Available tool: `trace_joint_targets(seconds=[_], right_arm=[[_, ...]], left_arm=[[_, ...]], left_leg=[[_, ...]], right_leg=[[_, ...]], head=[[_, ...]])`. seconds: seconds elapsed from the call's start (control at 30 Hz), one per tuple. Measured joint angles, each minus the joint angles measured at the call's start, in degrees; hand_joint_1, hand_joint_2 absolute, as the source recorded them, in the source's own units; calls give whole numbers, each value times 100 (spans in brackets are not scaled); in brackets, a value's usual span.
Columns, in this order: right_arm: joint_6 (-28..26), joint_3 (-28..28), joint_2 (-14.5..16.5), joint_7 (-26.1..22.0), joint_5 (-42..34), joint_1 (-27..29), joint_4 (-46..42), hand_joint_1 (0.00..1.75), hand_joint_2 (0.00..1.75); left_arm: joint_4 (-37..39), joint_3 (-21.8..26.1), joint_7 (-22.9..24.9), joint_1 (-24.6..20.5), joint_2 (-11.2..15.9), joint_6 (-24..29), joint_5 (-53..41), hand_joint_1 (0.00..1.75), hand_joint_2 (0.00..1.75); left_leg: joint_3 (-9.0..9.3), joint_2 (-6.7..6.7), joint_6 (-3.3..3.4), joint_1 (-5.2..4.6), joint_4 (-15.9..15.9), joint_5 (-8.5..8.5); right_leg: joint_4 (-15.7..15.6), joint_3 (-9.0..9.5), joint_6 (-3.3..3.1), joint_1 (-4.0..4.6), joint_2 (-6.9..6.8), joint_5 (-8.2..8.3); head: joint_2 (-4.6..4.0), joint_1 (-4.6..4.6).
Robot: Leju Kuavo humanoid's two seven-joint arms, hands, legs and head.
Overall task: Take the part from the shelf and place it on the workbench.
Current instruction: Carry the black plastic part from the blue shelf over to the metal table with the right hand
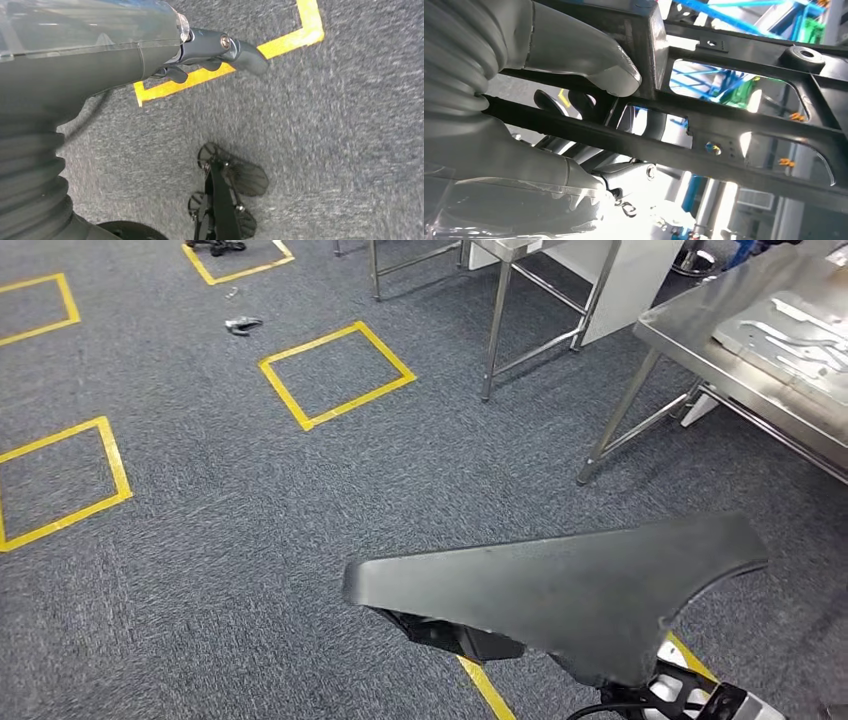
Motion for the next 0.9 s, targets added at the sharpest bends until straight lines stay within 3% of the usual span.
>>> trace_joint_targets(seconds=[0.07,0.13,0.17,0.2,0.23,0.27,0.3,0.37,0.43,0.5,0.53,0.6,0.67,0.7,0.73,0.77,0.8,0.83,0.9], right_arm=[[-8,-1,-1,-3,16,77,-58,164,175],[-14,-1,1,-5,27,109,-100,164,175],[-17,-1,2,-5,29,121,-113,164,175],[-19,-2,3,-5,29,137,-119,164,175],[-19,-3,3,-4,28,152,-123,164,175],[-16,-7,3,-4,22,162,-130,164,175],[-6,-12,2,-4,8,166,-142,164,175],[31,-21,1,-4,-35,167,-184,164,175],[113,-25,1,-4,-110,163,-227,164,175],[256,-24,1,-5,-240,155,-246,164,175],[336,-19,2,-6,-319,144,-247,164,175],[486,11,8,-5,-454,72,-239,164,175],[607,90,25,1,-557,-24,-221,164,175],[655,143,35,8,-609,-64,-208,164,175],[696,202,42,13,-673,-95,-193,164,175],[726,261,44,16,-751,-128,-177,164,175],[748,318,42,16,-848,-168,-159,164,175],[761,378,33,15,-970,-226,-140,164,175],[750,488,-14,47,-1248,-420,-98,164,175]], left_arm=[[-1,0,-4,-14,-2,-9,-9,0,175],[-2,0,-13,-4,-1,-15,-21,0,175],[-2,0,-17,7,0,-19,-32,0,175],[-2,0,-20,15,1,-25,-45,0,175],[-2,0,-22,17,2,-33,-60,0,175],[-2,0,-26,15,2,-48,-72,0,175],[-2,0,-32,10,2,-63,-81,0,175],[-2,0,-50,-5,2,-92,-96,0,175],[-2,0,-68,-14,0,-101,-105,0,175],[-3,0,-74,-24,0,-101,-111,0,175],[-3,0,-72,-34,3,-99,-115,0,175],[-3,0,-63,-46,11,-97,-125,0,175],[-2,0,-37,-39,15,-96,-150,0,175],[-2,0,-17,-31,15,-96,-162,0,175],[-2,0,0,-25,16,-91,-174,0,175],[-2,0,14,-25,17,-85,-179,0,175],[-2,0,26,-28,20,-78,-183,0,175],[-2,0,35,-33,23,-69,-187,0,175],[-2,-1,67,-47,28,-58,-209,0,175]], left_leg=[[30,142,79,21,-66,37],[45,298,127,15,-101,50],[43,381,138,5,-101,46],[43,464,141,-5,-100,39],[46,545,142,-13,-99,31],[52,621,138,-16,-98,22],[66,691,130,-19,-98,10],[108,811,95,-38,-95,-20],[144,914,39,-57,-93,-50],[179,1034,-22,-65,-104,-74],[187,1005,-57,-59,-80,-107],[73,738,-108,-43,222,-322],[-273,439,-134,-21,960,-696],[-458,390,-143,-18,1331,-829],[-579,373,-150,-16,1552,-857],[-601,366,-153,-13,1552,-766],[-517,347,-152,-6,1322,-573],[-355,275,-148,9,924,-336],[-75,48,-129,35,244,-72]], right_leg=[[135,-70,62,18,-185,-102],[701,-340,103,25,-563,-429],[1089,-531,122,14,-677,-608],[1404,-685,138,1,-732,-715],[1544,-753,148,-9,-761,-718],[1460,-705,150,-14,-782,-615],[1144,-531,140,-11,-828,-430],[328,-80,83,32,-1091,-116],[-68,125,16,89,-1264,-33],[-95,116,-33,97,-1143,-23],[-117,119,-56,79,-1072,-5],[-161,135,-110,33,-936,35],[-164,126,-140,21,-800,49],[-156,120,-145,22,-721,50],[-146,118,-145,22,-638,49],[-132,117,-142,21,-554,47],[-115,119,-133,17,-473,40],[-91,117,-117,11,-395,29],[-25,79,-62,11,-250,7]], head=[[0,16],[0,38],[0,46],[0,45],[0,45],[0,45],[-1,45],[-1,44],[0,44],[0,44],[0,43],[0,38],[0,34],[0,34],[0,34],[0,34],[0,34],[0,34],[0,37]])
